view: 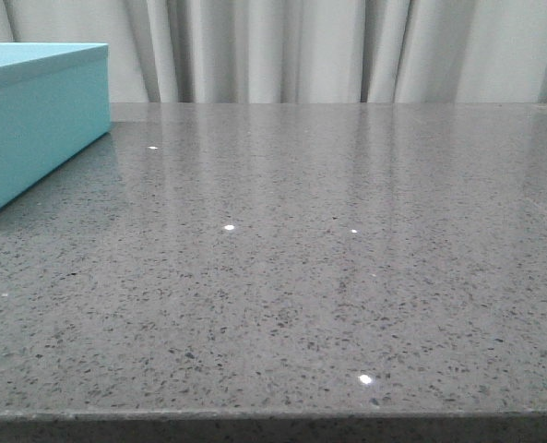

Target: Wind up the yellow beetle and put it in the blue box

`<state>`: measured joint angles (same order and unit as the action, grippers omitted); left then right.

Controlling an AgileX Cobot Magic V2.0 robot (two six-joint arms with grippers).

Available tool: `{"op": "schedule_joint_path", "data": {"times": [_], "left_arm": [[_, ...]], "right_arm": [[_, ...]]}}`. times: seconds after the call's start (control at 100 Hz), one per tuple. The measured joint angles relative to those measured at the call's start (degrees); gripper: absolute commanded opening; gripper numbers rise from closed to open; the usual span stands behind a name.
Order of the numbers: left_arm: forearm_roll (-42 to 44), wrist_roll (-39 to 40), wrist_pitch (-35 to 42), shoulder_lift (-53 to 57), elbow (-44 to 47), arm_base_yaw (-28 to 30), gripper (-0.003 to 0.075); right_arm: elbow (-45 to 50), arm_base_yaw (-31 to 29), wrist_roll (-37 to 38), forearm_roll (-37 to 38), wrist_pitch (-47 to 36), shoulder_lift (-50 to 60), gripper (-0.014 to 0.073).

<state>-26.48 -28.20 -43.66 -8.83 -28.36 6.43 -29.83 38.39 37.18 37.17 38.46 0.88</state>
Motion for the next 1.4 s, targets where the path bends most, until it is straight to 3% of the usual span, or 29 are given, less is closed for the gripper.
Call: {"op": "schedule_joint_path", "data": {"times": [0.63, 0.79, 0.96, 1.19, 1.4], "left_arm": [[0.0, 0.0, -0.1, 0.0, 0.0, 0.0, -0.0020], [5.3, 0.7, 0.8, 0.2, 0.3, 0.0, -0.0020], [6.1, 6.0, 8.8, 1.3, 4.2, -0.7, -0.0020], [8.3, 8.7, 26.3, 4.0, 14.2, -3.8, -0.0020], [20.3, 24.2, 34.9, 9.0, 23.1, -5.0, -0.0020]], "right_arm": [[0.0, 0.0, 0.0, 0.1, 0.0, 0.0, -0.0066], [0.0, 0.0, 0.0, 0.1, 0.0, 0.0, -0.0066], [0.0, 0.0, 0.0, 0.1, 0.0, 0.0, -0.0066], [0.0, 0.0, 0.0, 0.1, 0.0, 0.0, -0.0066], [0.0, 0.0, 0.0, 0.1, 0.0, 0.0, -0.0066]]}}
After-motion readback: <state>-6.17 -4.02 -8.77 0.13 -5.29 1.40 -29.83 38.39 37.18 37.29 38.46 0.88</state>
